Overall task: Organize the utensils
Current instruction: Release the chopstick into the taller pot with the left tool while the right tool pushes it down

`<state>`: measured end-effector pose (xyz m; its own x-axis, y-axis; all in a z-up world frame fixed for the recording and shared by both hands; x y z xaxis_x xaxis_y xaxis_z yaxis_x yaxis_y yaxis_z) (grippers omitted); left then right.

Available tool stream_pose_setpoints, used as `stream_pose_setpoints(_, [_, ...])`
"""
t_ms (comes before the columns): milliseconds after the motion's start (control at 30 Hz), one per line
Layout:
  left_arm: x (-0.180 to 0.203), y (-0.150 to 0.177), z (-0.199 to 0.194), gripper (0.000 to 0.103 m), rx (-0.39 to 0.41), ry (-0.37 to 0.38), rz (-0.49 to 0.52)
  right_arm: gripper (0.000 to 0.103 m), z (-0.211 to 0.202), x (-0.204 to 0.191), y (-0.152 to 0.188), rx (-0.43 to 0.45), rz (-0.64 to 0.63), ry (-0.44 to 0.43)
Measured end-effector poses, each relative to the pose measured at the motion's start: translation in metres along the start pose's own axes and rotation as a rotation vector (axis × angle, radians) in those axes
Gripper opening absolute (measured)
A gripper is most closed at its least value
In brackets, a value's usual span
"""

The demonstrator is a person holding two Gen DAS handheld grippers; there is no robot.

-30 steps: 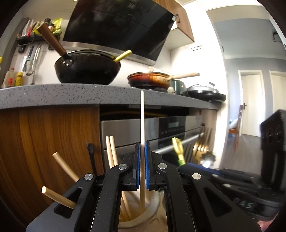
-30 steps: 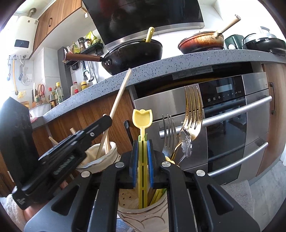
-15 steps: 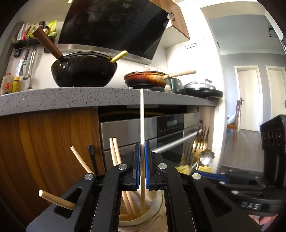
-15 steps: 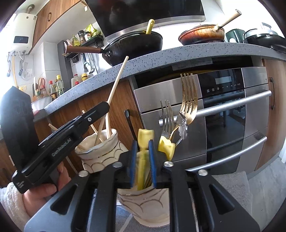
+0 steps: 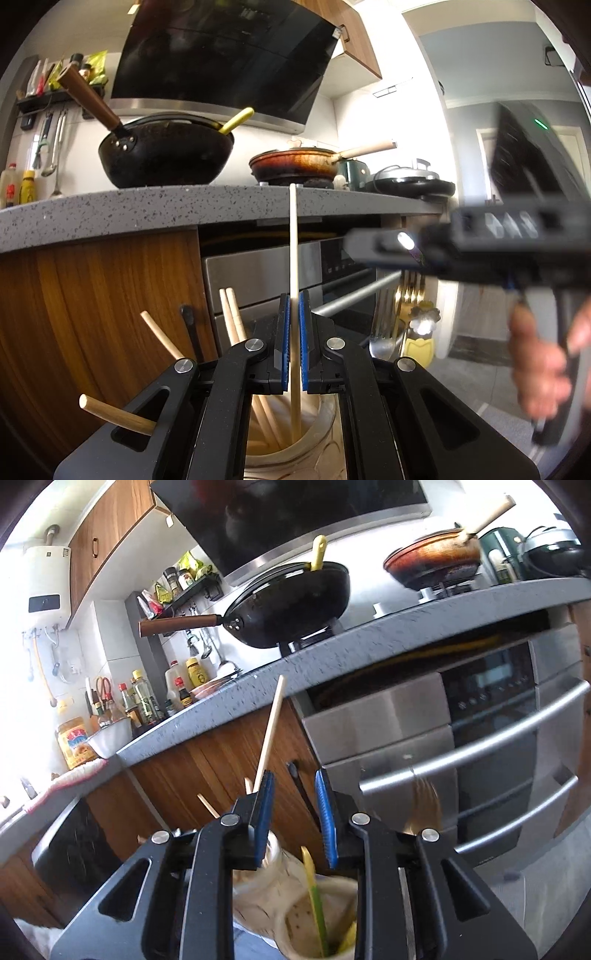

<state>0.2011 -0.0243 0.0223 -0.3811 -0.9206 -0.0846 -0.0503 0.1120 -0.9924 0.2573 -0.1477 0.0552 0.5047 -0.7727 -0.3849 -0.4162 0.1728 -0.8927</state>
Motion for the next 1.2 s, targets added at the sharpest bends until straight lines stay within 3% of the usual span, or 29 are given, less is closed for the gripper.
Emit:
stream_pose_setpoints(333, [0.001, -0.002, -0.009, 0.005, 0.003, 0.027, 0.04, 0.024, 0.036, -0.018, -0.024, -0.121, 0.04, -0.075])
stream_pose_setpoints(367, [0.001, -0.002, -0.01, 0.005, 0.0, 0.031, 0.049, 0.022, 0.038, -0.02, -0.024, -0.129, 0.053, -0.094])
stream_pose_setpoints(433, [0.002, -0.002, -0.01, 0.005, -0.006, 0.031, 0.068, 0.006, 0.036, -0.024, -0.026, -0.108, 0.051, -0.1])
stream_pose_setpoints(467, [0.001, -0.002, -0.01, 0.005, -0.008, 0.028, 0.072, 0.005, 0.034, -0.027, -0.027, -0.101, 0.042, -0.109])
stream_pose_setpoints(700, [-0.013, -0.011, -0.025, 0.008, -0.014, 0.029, 0.032, 0.005, 0.02, -0.049, -0.036, -0.012, -0.042, -0.064])
stream_pose_setpoints(967, [-0.019, -0.017, -0.062, 0.009, 0.008, 0.027, 0.012, 0.005, 0.037, -0.052, -0.003, -0.121, -0.098, -0.004])
stream_pose_setpoints(1033, [-0.018, -0.022, -0.069, 0.025, 0.022, 0.035, 0.0, 0.006, 0.04, -0.05, 0.008, -0.164, -0.088, -0.003])
stream_pose_setpoints(1200, [-0.017, -0.037, -0.068, 0.036, 0.039, 0.046, -0.011, 0.02, 0.027, -0.044, 0.011, -0.148, -0.064, 0.022])
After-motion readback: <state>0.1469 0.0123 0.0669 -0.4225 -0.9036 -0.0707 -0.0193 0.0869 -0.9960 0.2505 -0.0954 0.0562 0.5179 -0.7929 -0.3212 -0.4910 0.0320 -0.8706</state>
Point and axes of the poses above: each gripper's, at about its wrist camera, not at the fingertips, and z roughly the way its jaws point, x to its right, y to its underside, the point moved 5 cm from there along z, roughly the way its jaws point, and after that the axes turned 4 degrees about y, right-handed, at the moved point
